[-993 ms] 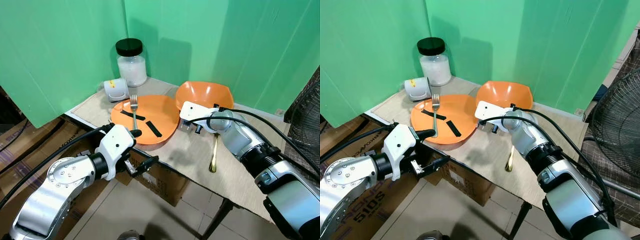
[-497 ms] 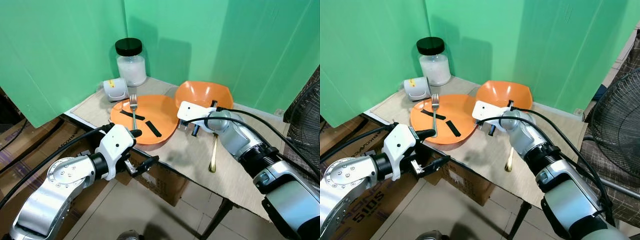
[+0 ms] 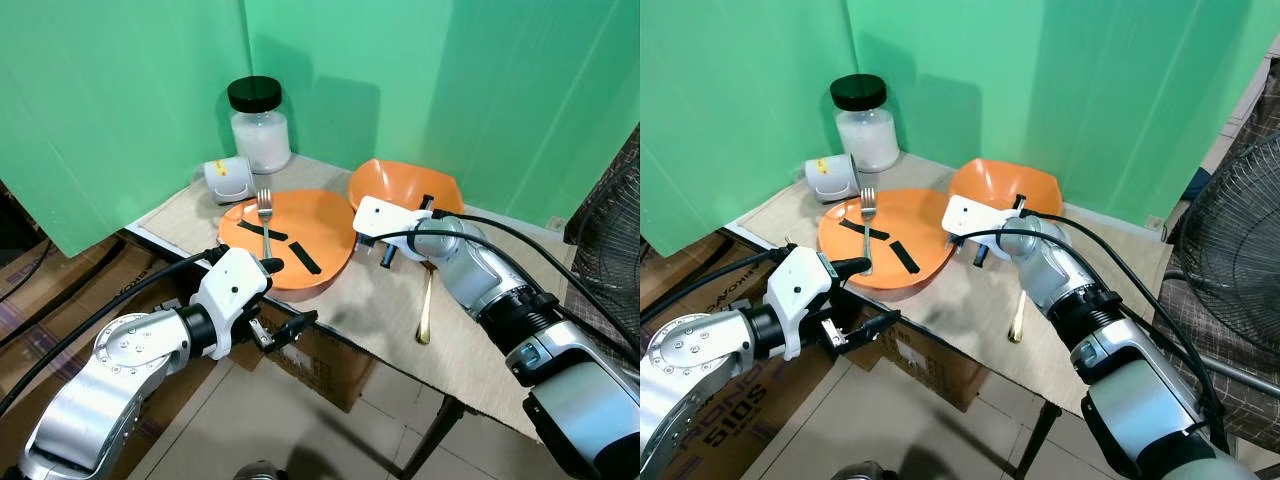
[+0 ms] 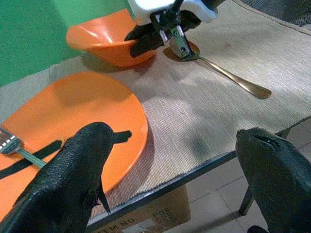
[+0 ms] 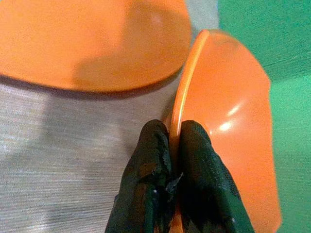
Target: Setting the table
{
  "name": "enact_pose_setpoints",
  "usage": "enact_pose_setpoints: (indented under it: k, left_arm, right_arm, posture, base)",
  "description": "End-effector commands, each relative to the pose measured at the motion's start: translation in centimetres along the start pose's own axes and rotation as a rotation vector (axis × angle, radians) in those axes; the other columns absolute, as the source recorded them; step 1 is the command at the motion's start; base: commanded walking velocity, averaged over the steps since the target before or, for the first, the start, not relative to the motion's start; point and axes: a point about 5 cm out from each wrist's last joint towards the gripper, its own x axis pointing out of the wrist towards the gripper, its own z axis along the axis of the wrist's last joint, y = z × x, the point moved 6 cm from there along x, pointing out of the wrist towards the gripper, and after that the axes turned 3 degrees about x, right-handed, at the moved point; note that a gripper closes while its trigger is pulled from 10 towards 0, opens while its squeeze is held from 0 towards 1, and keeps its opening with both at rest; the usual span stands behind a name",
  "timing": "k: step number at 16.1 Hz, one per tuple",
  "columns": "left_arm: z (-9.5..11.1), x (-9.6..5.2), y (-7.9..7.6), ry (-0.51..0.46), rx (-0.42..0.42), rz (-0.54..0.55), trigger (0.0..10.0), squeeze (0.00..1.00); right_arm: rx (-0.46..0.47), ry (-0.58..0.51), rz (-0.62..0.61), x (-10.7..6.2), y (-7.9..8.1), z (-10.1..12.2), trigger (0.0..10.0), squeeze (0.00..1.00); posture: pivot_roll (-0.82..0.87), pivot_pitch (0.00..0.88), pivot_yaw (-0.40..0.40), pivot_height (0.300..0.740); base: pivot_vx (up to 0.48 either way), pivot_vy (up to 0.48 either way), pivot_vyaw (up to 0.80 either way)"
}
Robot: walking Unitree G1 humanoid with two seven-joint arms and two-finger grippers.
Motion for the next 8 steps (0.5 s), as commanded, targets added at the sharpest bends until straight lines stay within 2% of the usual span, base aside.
enact_pose_setpoints:
  k: [1, 3, 6, 7, 8]
  left_arm:
    - [0.0, 0.1, 0.4, 0.006, 0.021, 0.012, 10.0, 0.00]
    - [0.1, 0.1, 0.5, 0.005, 0.026, 0.018, 10.0, 0.00]
    - [0.1, 0.0, 0.7, 0.002, 0.028, 0.034, 10.0, 0.00]
    - [0.0, 0.1, 0.9, -0.002, 0.031, 0.046, 10.0, 0.00]
    - [0.6, 0.3, 1.3, -0.030, 0.041, 0.079, 10.0, 0.00]
  right_arm:
    - [0.014, -0.037, -0.008, -0.2, -0.2, 0.7, 0.0, 0.00]
    - [0.019, -0.073, -0.043, -0.9, -1.1, 1.4, 0.0, 0.00]
    - [0.065, -0.169, -0.084, -3.5, -2.7, 2.9, 0.0, 0.00]
    - [0.094, -0.219, -0.111, -4.9, -3.2, 3.5, 0.0, 0.00]
    - [0.073, -0.328, -0.164, -7.0, -3.4, 4.7, 0.0, 0.00]
  posture:
    - [0.12, 0.000, 0.047, 0.740]
    - [0.11, 0.000, 0.048, 0.740]
    - [0.11, 0.000, 0.044, 0.740]
    - [0.11, 0.000, 0.054, 0.740]
    - [0.11, 0.000, 0.060, 0.740]
  base:
    - [0.000, 0.000, 0.00]
    - [0.000, 0.000, 0.00]
    - [0.000, 0.000, 0.00]
    - [0.000, 0.000, 0.00]
    - [0.000, 0.000, 0.00]
